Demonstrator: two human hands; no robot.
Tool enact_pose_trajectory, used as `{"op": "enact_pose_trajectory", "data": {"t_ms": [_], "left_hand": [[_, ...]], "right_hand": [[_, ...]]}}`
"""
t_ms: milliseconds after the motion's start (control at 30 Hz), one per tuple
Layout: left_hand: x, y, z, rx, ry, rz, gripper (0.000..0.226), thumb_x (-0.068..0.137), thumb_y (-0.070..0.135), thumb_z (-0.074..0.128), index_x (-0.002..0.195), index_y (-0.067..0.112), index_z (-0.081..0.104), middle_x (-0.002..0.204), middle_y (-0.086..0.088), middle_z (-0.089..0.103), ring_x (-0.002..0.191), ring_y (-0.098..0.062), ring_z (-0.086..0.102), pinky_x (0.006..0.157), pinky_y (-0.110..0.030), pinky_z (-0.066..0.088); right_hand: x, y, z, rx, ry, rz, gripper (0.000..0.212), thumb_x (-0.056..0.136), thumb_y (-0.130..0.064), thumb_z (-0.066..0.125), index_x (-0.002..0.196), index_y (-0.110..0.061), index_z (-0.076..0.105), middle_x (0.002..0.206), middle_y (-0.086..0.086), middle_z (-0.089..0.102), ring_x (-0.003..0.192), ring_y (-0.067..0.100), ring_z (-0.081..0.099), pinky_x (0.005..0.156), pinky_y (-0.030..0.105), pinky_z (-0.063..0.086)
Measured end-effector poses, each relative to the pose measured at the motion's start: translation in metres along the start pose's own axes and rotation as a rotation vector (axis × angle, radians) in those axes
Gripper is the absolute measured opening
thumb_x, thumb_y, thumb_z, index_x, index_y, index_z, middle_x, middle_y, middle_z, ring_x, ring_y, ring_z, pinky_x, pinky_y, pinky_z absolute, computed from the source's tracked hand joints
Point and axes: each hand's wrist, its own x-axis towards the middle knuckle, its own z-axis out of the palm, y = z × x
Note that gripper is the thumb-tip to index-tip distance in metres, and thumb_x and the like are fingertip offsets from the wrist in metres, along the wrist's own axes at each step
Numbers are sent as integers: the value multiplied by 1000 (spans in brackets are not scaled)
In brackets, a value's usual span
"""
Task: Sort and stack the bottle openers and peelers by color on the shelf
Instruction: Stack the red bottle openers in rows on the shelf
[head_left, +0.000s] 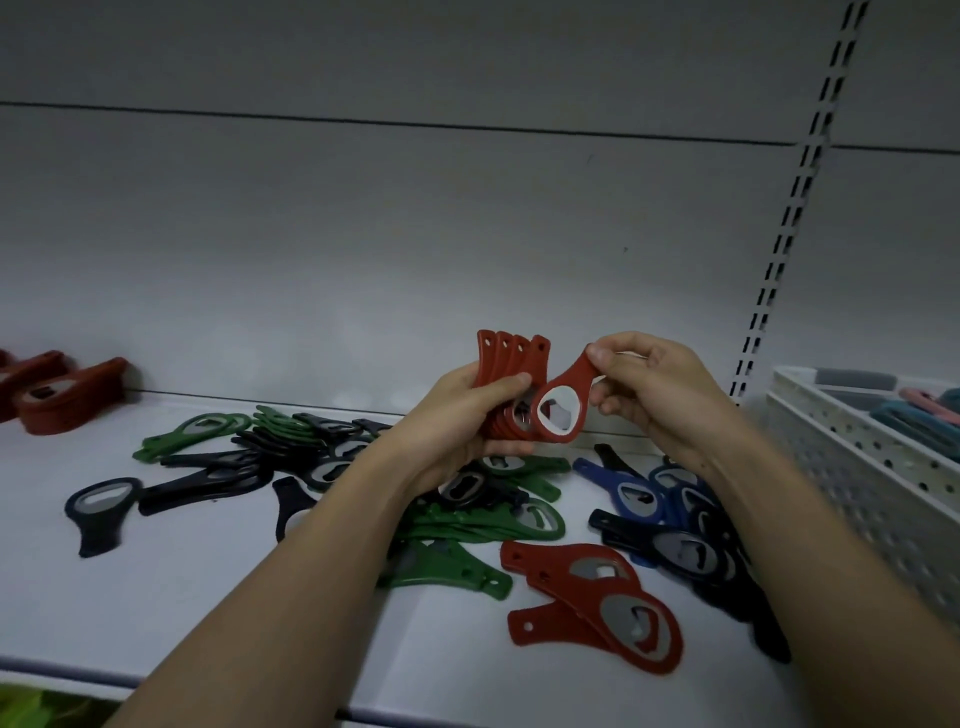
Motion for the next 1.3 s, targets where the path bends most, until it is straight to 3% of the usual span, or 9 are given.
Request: {"op": "enact_pose_trajectory", "data": {"t_ms": [200,333,433,667,767,900,967,1133,1300], "left_hand": [[0,0,0,-3,-46,4,26,95,27,63,115,11,64,95,-6,74,80,-18,73,58,-26,57],[-2,-1,1,79,-66,5,23,87,11,71,109,13,65,93,-5,73,76,-15,72,55,-21,55],[-3,0,-1,14,-23,-1,22,89,4,66,109,11,60,92,-9,72,76,-19,73,54,-23,56],[1,0,-5,-36,88,103,32,93,1,53,124,10,50,115,-17,68,85,-27,75,52,-25,55],[4,-3,-7,-18,143,96,26,93,1,57,117,8,57,108,-11,66,89,-25,74,52,-22,52],[6,-4,-8,-7,158,88,22,90,3,65,110,11,61,99,-8,64,89,-21,72,56,-23,54],[5,-5,-7,-24,157,83,22,89,3,67,108,10,60,101,-10,65,92,-23,74,56,-23,55],[2,-3,-5,-23,175,92,21,95,16,62,114,10,55,104,-10,72,85,-24,75,44,-20,48],[1,-1,-3,28,144,61,24,94,27,64,113,12,59,96,-7,72,75,-20,74,45,-20,48]], "right_hand": [[1,3,7,2,23,-56,11,92,-9,64,101,-4,64,76,8,71,60,12,64,57,18,54],[2,7,10,-6,-6,-51,16,92,-5,63,108,-5,64,94,13,69,71,15,70,65,19,56],[2,7,7,-223,-57,16,14,94,-10,62,107,-7,66,102,13,69,68,16,69,62,22,55],[-22,-10,18,-768,-731,173,15,87,-22,73,96,-9,71,76,7,66,60,15,55,52,24,42],[-27,-11,27,-891,-842,231,23,81,-28,79,93,-10,71,83,21,67,63,17,53,53,26,40],[-33,-13,31,-987,-897,266,30,73,-35,85,88,-13,72,91,17,72,73,20,61,77,49,54],[-35,-13,34,-1040,-932,266,31,71,-39,85,89,-17,72,88,6,75,75,15,67,88,45,55],[-35,-12,35,-1048,-918,213,20,77,-32,82,87,-17,72,80,1,73,68,10,66,78,35,56],[-24,-16,11,-712,-767,132,13,83,-23,76,85,-12,68,72,10,68,60,18,57,53,24,44]]}}
